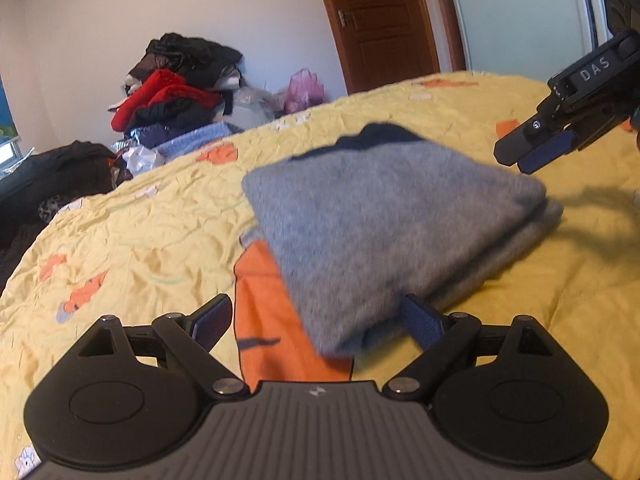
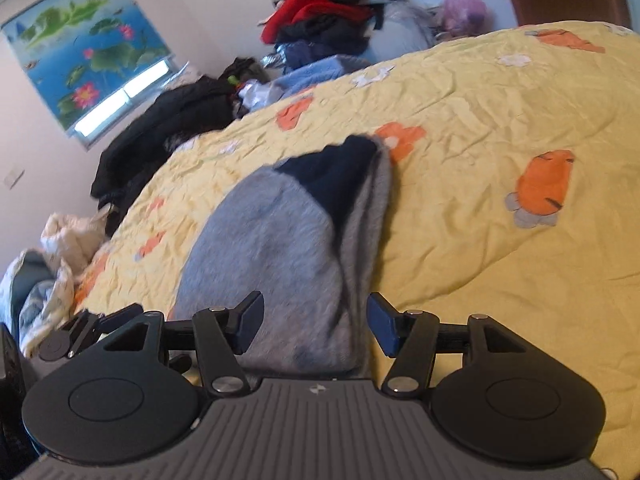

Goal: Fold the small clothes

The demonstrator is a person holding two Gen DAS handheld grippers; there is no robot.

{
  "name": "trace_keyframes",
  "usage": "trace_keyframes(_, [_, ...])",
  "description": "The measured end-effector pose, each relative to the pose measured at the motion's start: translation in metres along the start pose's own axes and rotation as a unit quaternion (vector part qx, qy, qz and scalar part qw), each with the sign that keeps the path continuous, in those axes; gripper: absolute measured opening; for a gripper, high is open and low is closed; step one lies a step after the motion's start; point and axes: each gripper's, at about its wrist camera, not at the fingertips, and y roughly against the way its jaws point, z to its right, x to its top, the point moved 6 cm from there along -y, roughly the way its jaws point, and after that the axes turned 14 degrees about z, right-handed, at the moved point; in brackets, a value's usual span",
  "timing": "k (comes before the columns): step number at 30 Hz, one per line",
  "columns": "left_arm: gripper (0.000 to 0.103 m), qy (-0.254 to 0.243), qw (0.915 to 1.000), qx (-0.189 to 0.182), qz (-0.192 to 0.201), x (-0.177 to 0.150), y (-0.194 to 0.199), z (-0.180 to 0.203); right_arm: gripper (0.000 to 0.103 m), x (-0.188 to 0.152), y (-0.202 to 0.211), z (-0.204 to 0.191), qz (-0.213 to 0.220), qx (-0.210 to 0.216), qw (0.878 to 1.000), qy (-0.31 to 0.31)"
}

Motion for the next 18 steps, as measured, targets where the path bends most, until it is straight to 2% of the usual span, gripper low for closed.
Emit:
trace_keyframes(3, [0.068, 0.001, 1.0000, -0.002, -0.008, -0.003, -0.005, 0.001, 0.047, -0.007, -0.012, -0.006, -0.028, -0.005, 0.999, 0.013])
trace_keyframes(5, [0.042, 0.008, 0.9999, -0.004, -0.007, -0.001, -0.007, 0.002, 0.034, -0.009, -0.016, -0.008, -0.035, -0.012, 0.999, 0.022])
trace_keyframes(6, [0.036, 0.009, 0.9999, -0.003, -0.006, 0.001, -0.006, 0.002, 0.017, -0.010, -0.015, -0.008, -0.037, -0.009, 0.999, 0.025])
trace_keyframes(7, [0.022, 0.008, 1.0000, 0.000, -0.004, 0.002, -0.007, 0.003, 0.017, -0.011, -0.014, -0.009, -0.040, -0.008, 0.999, 0.028])
trace_keyframes(8, [0.016, 0.006, 1.0000, 0.003, -0.002, 0.002, -0.007, 0.002, 0.017, -0.010, -0.011, -0.011, -0.038, -0.005, 0.999, 0.032])
trace_keyframes(10, [0.013, 0.016, 0.9998, 0.007, 0.002, 0.004, -0.005, -0.002, 0.016, -0.008, -0.004, -0.015, -0.039, 0.011, 0.999, 0.033])
trace_keyframes(12, [0.012, 0.022, 0.9997, 0.003, 0.004, 0.005, -0.002, -0.008, 0.016, -0.008, 0.002, -0.015, -0.044, 0.007, 0.998, 0.038])
trace_keyframes(16, [0.012, 0.015, 0.9997, 0.004, -0.019, -0.010, -0.012, -0.006, 0.015, -0.028, -0.005, 0.005, -0.064, -0.011, 0.998, 0.025])
trace_keyframes(17, [0.014, 0.011, 0.9997, 0.006, -0.019, -0.008, -0.011, -0.004, 0.015, -0.029, -0.005, 0.004, -0.058, -0.008, 0.998, 0.021])
trace_keyframes(18, [0.015, 0.014, 0.9997, 0.003, -0.021, -0.005, -0.009, -0.004, 0.021, -0.028, -0.004, 0.003, -0.054, -0.009, 0.998, 0.016])
